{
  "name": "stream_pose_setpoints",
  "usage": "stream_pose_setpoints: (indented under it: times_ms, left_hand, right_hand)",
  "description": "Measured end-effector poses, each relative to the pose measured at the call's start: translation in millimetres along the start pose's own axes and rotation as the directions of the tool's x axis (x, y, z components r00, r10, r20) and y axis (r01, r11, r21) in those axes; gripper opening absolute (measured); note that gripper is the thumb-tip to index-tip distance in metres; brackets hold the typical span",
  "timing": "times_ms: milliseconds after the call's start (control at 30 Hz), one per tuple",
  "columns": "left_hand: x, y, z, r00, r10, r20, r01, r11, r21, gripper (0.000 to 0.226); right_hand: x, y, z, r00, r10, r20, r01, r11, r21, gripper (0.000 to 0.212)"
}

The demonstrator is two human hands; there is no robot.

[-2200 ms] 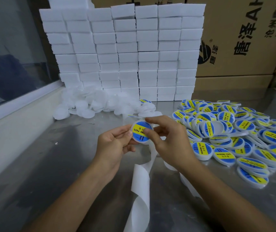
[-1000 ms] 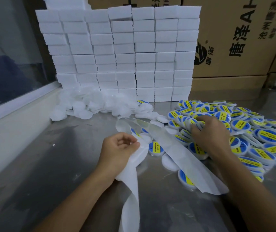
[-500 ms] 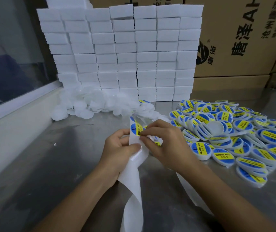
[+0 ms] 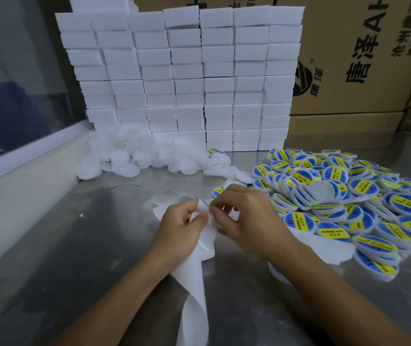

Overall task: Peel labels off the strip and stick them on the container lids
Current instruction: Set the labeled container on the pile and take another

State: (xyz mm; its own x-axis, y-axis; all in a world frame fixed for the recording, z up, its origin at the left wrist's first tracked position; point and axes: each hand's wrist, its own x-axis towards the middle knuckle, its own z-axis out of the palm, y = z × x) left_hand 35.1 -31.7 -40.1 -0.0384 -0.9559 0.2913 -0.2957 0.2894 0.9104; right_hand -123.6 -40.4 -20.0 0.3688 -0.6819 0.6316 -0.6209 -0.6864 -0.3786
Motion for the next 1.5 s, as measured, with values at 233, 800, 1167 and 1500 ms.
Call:
stream_pose_setpoints:
  times_ms: [233,800,1167,1500]
  left_hand:
    - [-0.5,-1.5,-0.3,1.0,0.001,0.012,-0.001,1.0,-0.012,0.013]
    - [1.5,-3.5,-5.8,0.994,-0.092,-0.051,0.087,0.992,-0.095,0.042]
    - [15.4,-31.4,-19.2,0.928,-0.055,-0.369,0.131,0.974,0.185,0.028]
    - [50.7,-53.2,-39.4,0.834,-0.147,-0.532,0.218,0.973,0.072,0.016]
  right_hand:
    - [-0.5,-2.3,0.2,0.994,0.104,-0.042,-0.101,0.992,0.078,0.006]
    - [10.3,15.8,-16.0,0.572,0.751,0.33,-0.506,0.006,0.862,0.017]
    - [6.7,21.2,-14.3,0.572,0.806,0.149,-0.415,0.128,0.901,0.003]
    - [4.6,18.6,-11.9,0.723,0.66,-0.204,-0.387,0.632,0.671,0.019]
